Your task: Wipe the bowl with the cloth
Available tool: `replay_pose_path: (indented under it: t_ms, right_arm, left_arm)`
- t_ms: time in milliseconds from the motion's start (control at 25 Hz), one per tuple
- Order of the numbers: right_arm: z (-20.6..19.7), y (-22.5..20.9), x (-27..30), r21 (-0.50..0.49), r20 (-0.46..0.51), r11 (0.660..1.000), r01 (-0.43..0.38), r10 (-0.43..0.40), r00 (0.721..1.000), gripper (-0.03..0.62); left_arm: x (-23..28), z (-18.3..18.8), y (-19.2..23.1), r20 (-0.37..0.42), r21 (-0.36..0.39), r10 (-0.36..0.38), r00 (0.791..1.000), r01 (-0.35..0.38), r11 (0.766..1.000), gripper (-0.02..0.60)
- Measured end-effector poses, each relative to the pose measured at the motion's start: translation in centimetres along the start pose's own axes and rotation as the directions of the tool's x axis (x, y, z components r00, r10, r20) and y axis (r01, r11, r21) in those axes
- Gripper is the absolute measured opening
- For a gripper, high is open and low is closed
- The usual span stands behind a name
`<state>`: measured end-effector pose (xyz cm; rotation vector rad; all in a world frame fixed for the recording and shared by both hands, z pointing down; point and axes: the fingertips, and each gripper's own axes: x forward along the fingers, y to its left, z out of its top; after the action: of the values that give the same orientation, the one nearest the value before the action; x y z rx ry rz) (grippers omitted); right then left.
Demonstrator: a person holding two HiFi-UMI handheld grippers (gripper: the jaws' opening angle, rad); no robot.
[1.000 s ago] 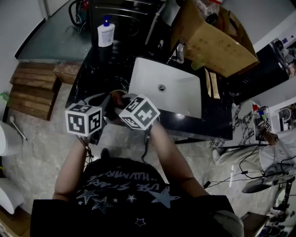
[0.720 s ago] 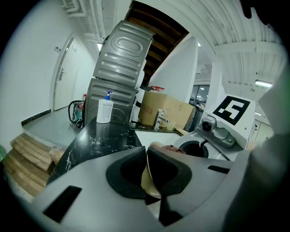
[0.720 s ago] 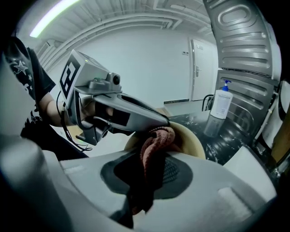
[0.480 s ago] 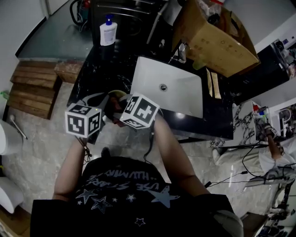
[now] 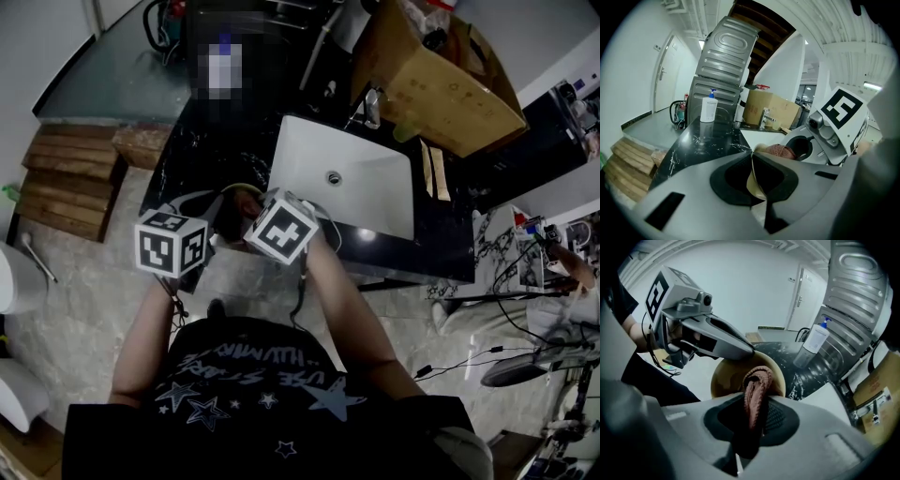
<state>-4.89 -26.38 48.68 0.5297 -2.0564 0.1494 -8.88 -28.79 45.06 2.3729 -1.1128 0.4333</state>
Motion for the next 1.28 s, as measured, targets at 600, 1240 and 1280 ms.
replay_pose_path:
  t_ms: [600, 1240, 1280]
  right_arm:
    - [2.9, -0.4, -1.6, 0.089, 0.243, 0.995, 0.046, -0.067, 0.968, 0.066]
    - [-2.1, -4.2, -7.7, 0.315, 0.347, 0.943, 0.105, -0.217, 0.912, 0.066]
    - [-2.4, -3.8, -7.5, 0.323, 0.353, 0.943, 0.082, -0.201, 0.914, 0.066]
  left_arm:
    - [0.2, 0.4, 0.7, 0.009, -0.023, -0.012, 1.0, 0.012, 1.0, 0.017]
    - [-2.5, -0.1, 3.7, 0.061, -0.183, 0.071, 0.996, -0.058, 0.981, 0.017]
    - [-2.8, 0.0, 3.9, 0.073, -0.202, 0.075, 0.995, -0.058, 0.978, 0.017]
